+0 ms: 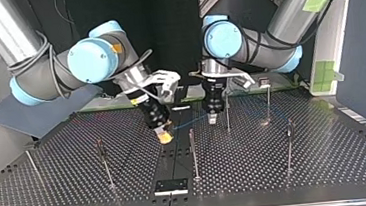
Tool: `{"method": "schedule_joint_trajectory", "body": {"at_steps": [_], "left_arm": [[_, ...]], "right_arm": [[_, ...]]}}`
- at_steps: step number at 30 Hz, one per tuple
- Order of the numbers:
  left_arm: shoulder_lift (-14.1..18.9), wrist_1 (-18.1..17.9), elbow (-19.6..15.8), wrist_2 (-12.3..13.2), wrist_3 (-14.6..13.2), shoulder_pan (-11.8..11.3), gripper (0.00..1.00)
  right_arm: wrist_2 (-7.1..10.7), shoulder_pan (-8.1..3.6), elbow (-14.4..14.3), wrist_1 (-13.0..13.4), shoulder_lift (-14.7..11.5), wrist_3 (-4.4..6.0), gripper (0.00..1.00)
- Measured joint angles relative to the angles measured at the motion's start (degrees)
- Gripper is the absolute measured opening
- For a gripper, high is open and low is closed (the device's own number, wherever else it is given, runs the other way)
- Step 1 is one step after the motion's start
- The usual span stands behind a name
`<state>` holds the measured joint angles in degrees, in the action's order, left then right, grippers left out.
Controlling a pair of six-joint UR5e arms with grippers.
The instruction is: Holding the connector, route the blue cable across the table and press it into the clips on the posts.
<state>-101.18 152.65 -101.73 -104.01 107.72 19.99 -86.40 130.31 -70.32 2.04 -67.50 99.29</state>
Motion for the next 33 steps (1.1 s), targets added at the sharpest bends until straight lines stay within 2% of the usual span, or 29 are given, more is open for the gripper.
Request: {"method": "schedule_joint_trajectory", "body": {"at_steps": [5, 9, 15, 21, 33], "left_arm": [[2.73, -0.57, 0.00, 0.15, 1.09, -0.43, 0.00], [3.89, -2.51, 0.00, 1.28, 2.43, -0.73, 0.00], [1.50, -3.75, 0.71, 4.67, 3.59, -1.34, 0.00], [-0.45, -3.98, 1.55, 5.73, 3.56, -1.80, 0.00], [-0.74, -3.84, 4.37, 7.65, 4.39, -3.31, 0.00]], "right_arm": [[0.00, -0.22, 0.01, -0.01, -1.00, 0.12, 0.00], [0.00, -0.39, -0.02, -0.01, -0.87, 0.12, 0.00], [0.00, -0.80, -0.04, -0.01, -0.01, 0.13, 0.00], [0.25, -1.47, -0.02, 0.07, 0.22, 0.15, 0.00], [3.14, -2.80, 0.09, 0.51, 0.35, 0.38, 0.00]]}}
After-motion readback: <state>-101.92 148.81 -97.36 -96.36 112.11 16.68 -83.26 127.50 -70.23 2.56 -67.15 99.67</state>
